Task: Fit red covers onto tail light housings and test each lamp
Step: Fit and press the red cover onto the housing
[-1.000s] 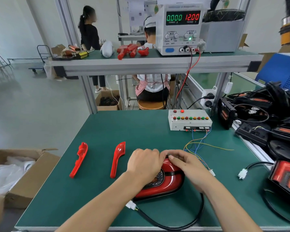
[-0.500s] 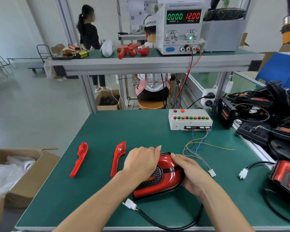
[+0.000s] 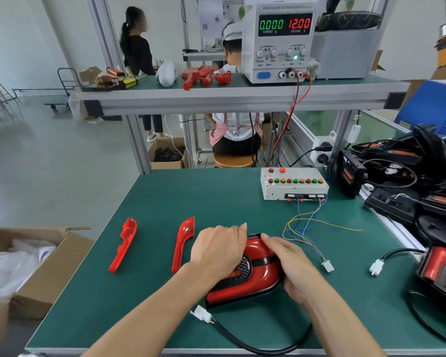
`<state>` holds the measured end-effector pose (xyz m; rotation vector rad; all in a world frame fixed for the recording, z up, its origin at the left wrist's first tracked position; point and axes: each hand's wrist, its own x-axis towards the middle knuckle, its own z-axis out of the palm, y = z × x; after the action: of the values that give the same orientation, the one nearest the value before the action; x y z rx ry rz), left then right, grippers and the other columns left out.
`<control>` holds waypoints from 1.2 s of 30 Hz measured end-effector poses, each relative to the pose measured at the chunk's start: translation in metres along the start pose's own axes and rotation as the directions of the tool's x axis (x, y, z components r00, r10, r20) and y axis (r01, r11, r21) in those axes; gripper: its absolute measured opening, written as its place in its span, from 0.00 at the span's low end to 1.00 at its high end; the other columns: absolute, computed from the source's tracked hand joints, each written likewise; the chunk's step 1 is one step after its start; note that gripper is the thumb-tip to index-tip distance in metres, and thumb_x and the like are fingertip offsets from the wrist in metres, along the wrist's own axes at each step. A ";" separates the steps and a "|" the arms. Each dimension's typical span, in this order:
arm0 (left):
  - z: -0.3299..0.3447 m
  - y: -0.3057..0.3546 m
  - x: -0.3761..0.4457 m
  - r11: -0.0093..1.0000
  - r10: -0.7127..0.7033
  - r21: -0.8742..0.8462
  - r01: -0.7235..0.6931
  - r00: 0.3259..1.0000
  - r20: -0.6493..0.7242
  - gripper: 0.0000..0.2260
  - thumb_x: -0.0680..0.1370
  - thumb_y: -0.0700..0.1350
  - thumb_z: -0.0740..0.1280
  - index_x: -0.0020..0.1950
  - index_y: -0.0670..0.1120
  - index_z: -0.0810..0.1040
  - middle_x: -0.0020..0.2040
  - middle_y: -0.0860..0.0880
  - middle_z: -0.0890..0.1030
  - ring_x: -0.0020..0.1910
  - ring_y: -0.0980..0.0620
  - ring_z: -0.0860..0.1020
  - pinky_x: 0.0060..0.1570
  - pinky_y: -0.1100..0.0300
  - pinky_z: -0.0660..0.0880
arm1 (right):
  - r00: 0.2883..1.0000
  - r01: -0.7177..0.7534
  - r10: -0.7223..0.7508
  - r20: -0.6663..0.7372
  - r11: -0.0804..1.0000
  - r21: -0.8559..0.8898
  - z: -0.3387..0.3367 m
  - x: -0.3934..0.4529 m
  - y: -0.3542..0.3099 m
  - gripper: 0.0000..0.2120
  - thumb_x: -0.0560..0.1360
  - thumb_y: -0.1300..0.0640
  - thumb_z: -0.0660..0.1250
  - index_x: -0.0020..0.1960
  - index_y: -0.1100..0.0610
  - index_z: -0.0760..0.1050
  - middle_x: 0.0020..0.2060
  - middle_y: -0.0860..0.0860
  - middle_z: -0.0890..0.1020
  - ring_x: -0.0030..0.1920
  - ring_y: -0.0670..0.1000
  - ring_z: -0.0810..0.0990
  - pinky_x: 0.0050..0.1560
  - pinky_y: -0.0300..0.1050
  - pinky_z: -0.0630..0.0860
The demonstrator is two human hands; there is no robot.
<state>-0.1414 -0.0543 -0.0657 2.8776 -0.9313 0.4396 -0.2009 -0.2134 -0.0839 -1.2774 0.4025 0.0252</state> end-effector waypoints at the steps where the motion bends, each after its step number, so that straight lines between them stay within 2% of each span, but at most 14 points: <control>1: 0.001 0.000 0.000 1.000 -0.005 -0.022 0.005 1.000 -0.002 0.19 0.87 0.48 0.48 0.45 0.47 0.75 0.36 0.47 0.81 0.34 0.38 0.79 0.32 0.51 0.65 | 1.000 0.000 0.000 -0.001 1.000 -0.019 0.001 0.000 -0.001 0.14 0.77 0.50 0.73 0.51 0.61 0.84 0.46 0.59 0.87 0.43 0.56 0.85 0.48 0.52 0.81; 4: 0.003 -0.002 0.001 0.994 -0.057 -0.093 0.056 0.998 -0.012 0.21 0.87 0.50 0.47 0.36 0.49 0.67 0.34 0.47 0.80 0.32 0.39 0.76 0.33 0.52 0.63 | 1.000 0.005 -0.007 -0.023 0.998 -0.067 0.004 -0.002 -0.003 0.17 0.74 0.46 0.74 0.51 0.61 0.84 0.45 0.59 0.87 0.44 0.58 0.86 0.53 0.55 0.81; 7: 0.003 -0.003 0.001 0.977 -0.096 -0.194 0.087 0.995 -0.034 0.22 0.87 0.51 0.48 0.32 0.51 0.57 0.30 0.48 0.76 0.32 0.38 0.75 0.34 0.50 0.65 | 0.998 0.032 -0.040 -0.055 0.989 -0.146 0.009 -0.004 -0.005 0.15 0.73 0.47 0.76 0.49 0.59 0.84 0.43 0.57 0.88 0.42 0.56 0.86 0.51 0.55 0.82; 10: 0.001 -0.005 0.001 0.949 -0.159 -0.280 0.142 0.987 -0.038 0.25 0.87 0.53 0.48 0.30 0.49 0.60 0.26 0.50 0.68 0.33 0.38 0.76 0.37 0.49 0.70 | 0.995 0.058 -0.071 -0.072 0.983 -0.172 0.015 -0.005 -0.006 0.13 0.73 0.48 0.77 0.47 0.58 0.84 0.42 0.58 0.87 0.39 0.55 0.86 0.43 0.49 0.82; 13: 0.001 -0.007 0.002 0.938 -0.191 -0.302 0.168 0.980 -0.050 0.27 0.86 0.54 0.49 0.28 0.46 0.61 0.24 0.51 0.66 0.30 0.42 0.73 0.36 0.51 0.67 | 0.994 0.067 -0.079 -0.072 0.985 -0.157 0.016 -0.004 -0.006 0.11 0.72 0.50 0.76 0.46 0.58 0.84 0.41 0.58 0.87 0.38 0.55 0.86 0.39 0.46 0.80; 19: 0.004 -0.003 0.001 0.962 -0.159 -0.230 0.144 0.986 -0.048 0.28 0.86 0.56 0.47 0.29 0.47 0.62 0.24 0.51 0.66 0.29 0.44 0.70 0.37 0.54 0.64 | 0.999 -0.007 0.004 -0.041 0.998 -0.068 0.009 0.000 -0.006 0.11 0.72 0.54 0.77 0.47 0.61 0.84 0.39 0.59 0.87 0.33 0.54 0.84 0.34 0.43 0.80; 23: 0.005 -0.002 0.000 0.966 -0.148 -0.220 0.133 0.987 -0.055 0.28 0.86 0.56 0.47 0.28 0.48 0.62 0.23 0.52 0.66 0.27 0.46 0.68 0.35 0.55 0.63 | 0.997 0.009 -0.014 -0.070 0.997 -0.078 0.008 0.001 -0.003 0.14 0.71 0.54 0.77 0.48 0.65 0.82 0.39 0.61 0.86 0.35 0.56 0.82 0.41 0.49 0.78; 27: 0.002 -0.003 0.002 0.960 -0.135 -0.254 0.119 0.990 -0.047 0.28 0.86 0.57 0.46 0.29 0.47 0.63 0.24 0.51 0.68 0.27 0.45 0.71 0.35 0.54 0.66 | 0.996 0.069 -0.073 -0.051 0.994 -0.084 0.008 0.000 0.000 0.11 0.73 0.53 0.77 0.46 0.61 0.84 0.43 0.63 0.87 0.37 0.56 0.84 0.43 0.50 0.80; 30: 0.001 -0.003 0.003 0.953 -0.147 -0.270 0.137 0.989 -0.016 0.31 0.84 0.61 0.42 0.28 0.46 0.65 0.24 0.50 0.70 0.27 0.46 0.72 0.35 0.53 0.67 | 0.992 0.104 -0.111 -0.056 0.988 -0.114 0.006 0.002 0.004 0.14 0.74 0.50 0.76 0.46 0.62 0.83 0.43 0.63 0.86 0.38 0.56 0.82 0.44 0.52 0.78; 32: 0.000 -0.003 0.004 0.940 -0.170 -0.296 0.169 0.985 0.021 0.32 0.83 0.63 0.41 0.28 0.47 0.65 0.25 0.49 0.71 0.28 0.46 0.72 0.35 0.52 0.68 | 0.990 0.127 -0.134 -0.050 0.985 -0.119 0.003 0.001 0.008 0.15 0.76 0.47 0.74 0.47 0.61 0.83 0.42 0.62 0.86 0.39 0.54 0.83 0.43 0.50 0.77; 34: 0.000 -0.005 0.005 0.934 -0.164 -0.314 0.171 0.985 0.049 0.32 0.83 0.64 0.41 0.28 0.47 0.64 0.25 0.49 0.70 0.28 0.47 0.71 0.36 0.52 0.67 | 0.988 0.151 -0.152 -0.003 0.984 -0.093 -0.002 -0.001 0.011 0.12 0.78 0.49 0.71 0.50 0.57 0.84 0.45 0.57 0.87 0.44 0.53 0.86 0.46 0.47 0.80; 36: -0.001 -0.012 0.008 0.927 -0.107 -0.352 0.127 0.991 0.076 0.31 0.83 0.64 0.43 0.29 0.47 0.64 0.26 0.50 0.70 0.29 0.48 0.71 0.38 0.52 0.66 | 0.979 0.204 -0.202 0.034 0.974 -0.095 -0.008 -0.003 0.015 0.08 0.79 0.53 0.70 0.55 0.56 0.84 0.50 0.55 0.87 0.51 0.54 0.86 0.53 0.48 0.81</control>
<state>-0.1288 -0.0489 -0.0627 2.6034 -0.7499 0.1584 -0.2093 -0.2160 -0.0989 -1.4093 0.2510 -0.1142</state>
